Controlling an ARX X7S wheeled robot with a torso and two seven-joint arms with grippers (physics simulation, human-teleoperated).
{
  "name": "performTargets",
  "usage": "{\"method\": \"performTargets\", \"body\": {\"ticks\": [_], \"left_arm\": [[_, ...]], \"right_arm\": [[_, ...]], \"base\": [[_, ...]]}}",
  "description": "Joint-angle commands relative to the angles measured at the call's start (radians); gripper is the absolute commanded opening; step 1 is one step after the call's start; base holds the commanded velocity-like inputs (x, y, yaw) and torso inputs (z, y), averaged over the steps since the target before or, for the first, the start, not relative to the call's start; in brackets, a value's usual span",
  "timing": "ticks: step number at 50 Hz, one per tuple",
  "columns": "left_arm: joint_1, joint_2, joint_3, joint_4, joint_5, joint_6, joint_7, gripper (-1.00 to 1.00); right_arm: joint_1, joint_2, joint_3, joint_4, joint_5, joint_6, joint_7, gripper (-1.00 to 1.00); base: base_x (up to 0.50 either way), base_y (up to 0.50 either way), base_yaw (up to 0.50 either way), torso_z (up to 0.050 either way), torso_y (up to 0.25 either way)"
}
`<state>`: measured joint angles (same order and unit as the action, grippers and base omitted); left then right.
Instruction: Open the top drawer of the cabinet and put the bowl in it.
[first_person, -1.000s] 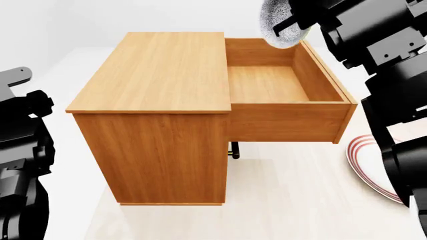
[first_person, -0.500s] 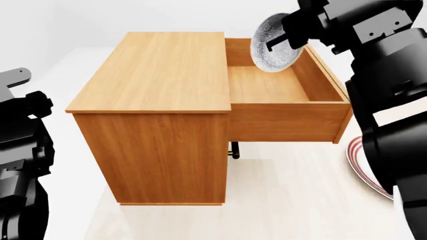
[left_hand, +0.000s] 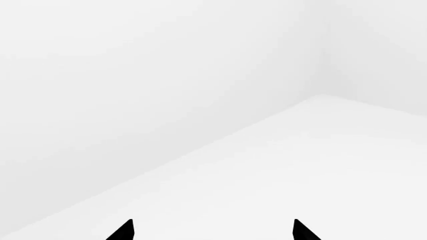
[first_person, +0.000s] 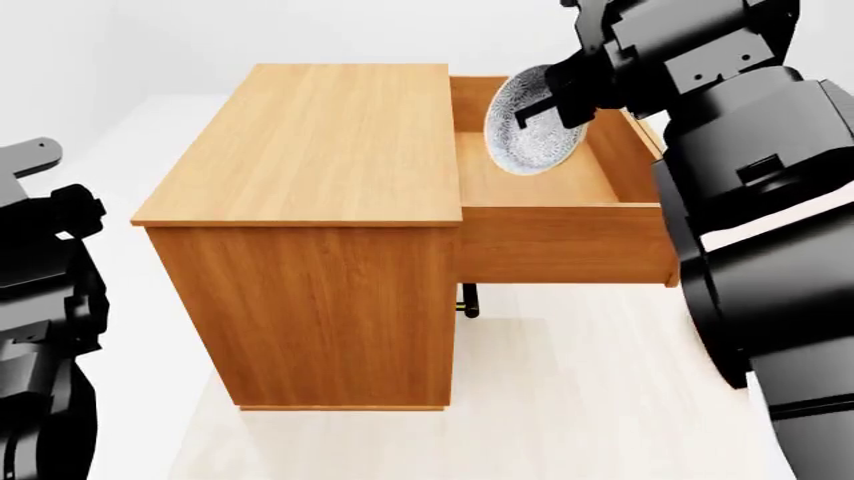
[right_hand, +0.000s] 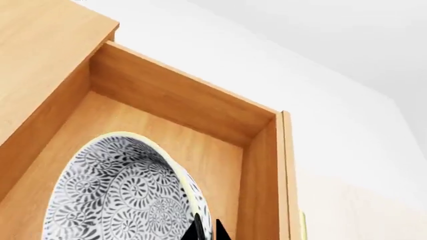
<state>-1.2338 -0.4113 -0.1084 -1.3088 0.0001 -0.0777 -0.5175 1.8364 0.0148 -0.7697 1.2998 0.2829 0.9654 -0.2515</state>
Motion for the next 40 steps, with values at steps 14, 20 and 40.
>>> {"method": "performTargets", "body": {"ticks": [14, 20, 40], "left_arm": [[0.008, -0.002, -0.004, 0.000, 0.000, 0.003, 0.000, 1.00], [0.009, -0.003, -0.006, 0.000, -0.001, 0.003, -0.001, 1.00], [0.013, -0.003, -0.010, 0.000, -0.001, 0.007, 0.000, 1.00]], "right_arm": [[-0.037, -0.005, 0.231, 0.009, -0.035, 0.030, 0.028, -1.00], [-0.041, 0.001, 0.365, 0.009, -0.115, 0.049, 0.032, -1.00], [-0.075, 0.014, 0.588, 0.009, -0.258, 0.061, 0.090, -1.00]], "base": [[0.00, 0.00, 0.00, 0.000, 0.001], [0.00, 0.00, 0.00, 0.000, 0.000], [0.00, 0.00, 0.00, 0.001, 0.000]]}}
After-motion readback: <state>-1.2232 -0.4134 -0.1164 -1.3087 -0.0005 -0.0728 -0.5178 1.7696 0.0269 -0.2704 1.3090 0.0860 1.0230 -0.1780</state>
